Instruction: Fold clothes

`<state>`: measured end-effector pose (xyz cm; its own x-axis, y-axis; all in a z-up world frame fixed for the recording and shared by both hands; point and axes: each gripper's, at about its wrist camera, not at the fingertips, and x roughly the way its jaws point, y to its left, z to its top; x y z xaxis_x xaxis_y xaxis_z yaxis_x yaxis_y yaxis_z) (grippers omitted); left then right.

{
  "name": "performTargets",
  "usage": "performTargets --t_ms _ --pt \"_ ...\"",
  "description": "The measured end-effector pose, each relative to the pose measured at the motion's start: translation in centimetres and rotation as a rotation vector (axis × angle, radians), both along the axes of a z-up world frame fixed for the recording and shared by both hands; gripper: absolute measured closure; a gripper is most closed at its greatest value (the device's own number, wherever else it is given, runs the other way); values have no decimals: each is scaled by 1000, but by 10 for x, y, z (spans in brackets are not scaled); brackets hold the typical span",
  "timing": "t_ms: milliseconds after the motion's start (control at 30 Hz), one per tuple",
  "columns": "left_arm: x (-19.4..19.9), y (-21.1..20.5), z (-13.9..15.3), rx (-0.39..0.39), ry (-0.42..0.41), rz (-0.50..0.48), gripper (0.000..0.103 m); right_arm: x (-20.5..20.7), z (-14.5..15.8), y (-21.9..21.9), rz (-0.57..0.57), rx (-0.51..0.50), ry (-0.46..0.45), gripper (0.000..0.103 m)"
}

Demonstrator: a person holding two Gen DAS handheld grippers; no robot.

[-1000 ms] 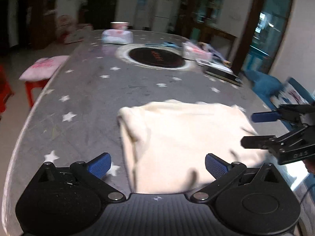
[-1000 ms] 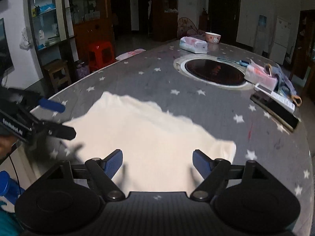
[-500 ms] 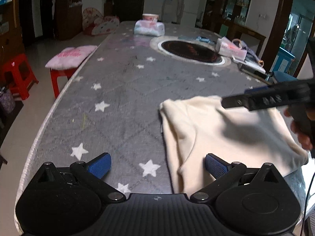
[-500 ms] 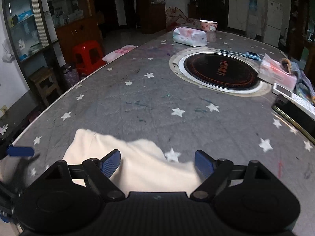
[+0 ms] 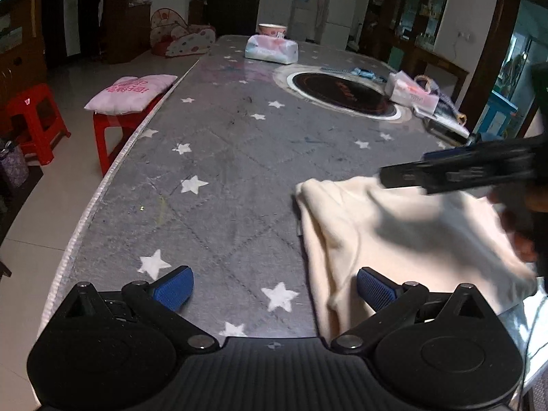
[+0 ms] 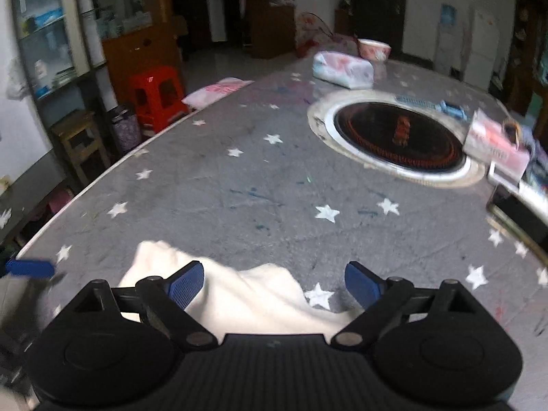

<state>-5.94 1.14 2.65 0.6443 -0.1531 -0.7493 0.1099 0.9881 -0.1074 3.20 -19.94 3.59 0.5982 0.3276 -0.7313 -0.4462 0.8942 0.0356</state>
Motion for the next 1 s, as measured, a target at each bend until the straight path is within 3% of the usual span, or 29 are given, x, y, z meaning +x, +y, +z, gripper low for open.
performTargets --t_ms 267,433,533,733,1000 --pt "0 3 3 -9 16 20 0 -64 3 1 148 -70 -15 11" --pt "-1 -6 14 -11 -2 14 0 -103 -19 26 251 -168 -69 11" --pt "-1 -12 17 -2 -7 7 0 -116 -17 32 266 -204 -140 11" --pt "3 -18 10 -3 8 -5 0 -124 9 -12 167 -127 -133 11" --pt "7 -20 -3 26 39 -7 0 -115 -14 -70 15 -41 41 12"
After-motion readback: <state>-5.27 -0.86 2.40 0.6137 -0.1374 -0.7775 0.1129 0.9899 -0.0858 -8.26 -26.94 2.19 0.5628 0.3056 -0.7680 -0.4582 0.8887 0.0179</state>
